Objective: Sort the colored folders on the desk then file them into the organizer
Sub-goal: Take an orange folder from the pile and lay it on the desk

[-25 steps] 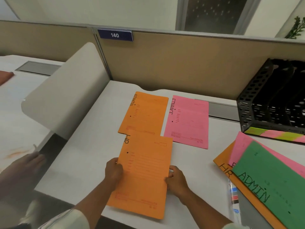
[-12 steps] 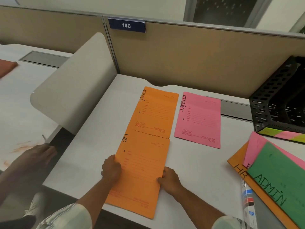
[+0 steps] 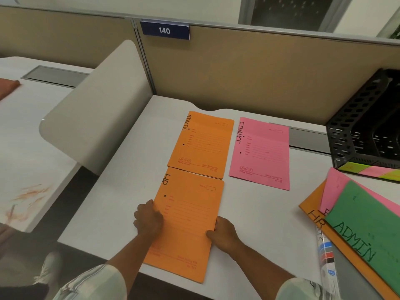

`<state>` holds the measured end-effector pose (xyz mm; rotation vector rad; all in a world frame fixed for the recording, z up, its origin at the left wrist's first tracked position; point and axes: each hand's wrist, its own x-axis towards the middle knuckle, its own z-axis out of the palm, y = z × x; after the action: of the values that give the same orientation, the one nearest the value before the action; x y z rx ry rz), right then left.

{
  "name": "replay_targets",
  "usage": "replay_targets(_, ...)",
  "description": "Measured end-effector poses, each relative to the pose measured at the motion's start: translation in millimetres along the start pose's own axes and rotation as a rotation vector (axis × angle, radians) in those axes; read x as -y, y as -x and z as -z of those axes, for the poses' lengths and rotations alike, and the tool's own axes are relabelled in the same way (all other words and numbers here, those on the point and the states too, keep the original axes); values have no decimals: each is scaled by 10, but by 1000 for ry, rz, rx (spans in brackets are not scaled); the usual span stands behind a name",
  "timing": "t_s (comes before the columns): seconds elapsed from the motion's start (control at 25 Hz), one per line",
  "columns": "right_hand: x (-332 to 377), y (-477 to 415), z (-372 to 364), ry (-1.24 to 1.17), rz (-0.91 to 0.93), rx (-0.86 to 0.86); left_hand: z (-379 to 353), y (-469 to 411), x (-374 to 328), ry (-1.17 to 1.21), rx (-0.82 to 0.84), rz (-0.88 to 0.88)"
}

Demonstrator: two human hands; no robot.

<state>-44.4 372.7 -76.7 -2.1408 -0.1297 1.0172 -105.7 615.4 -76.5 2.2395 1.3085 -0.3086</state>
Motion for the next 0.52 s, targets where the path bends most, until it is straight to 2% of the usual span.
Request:
replay_targets(0.28, -27, 42, 47, 139, 10, -32, -74, 54, -14, -161, -8, -128)
replay_targets(0.52, -74, 106, 233, 382, 68, -146, -265, 258, -158, -285, -32, -356)
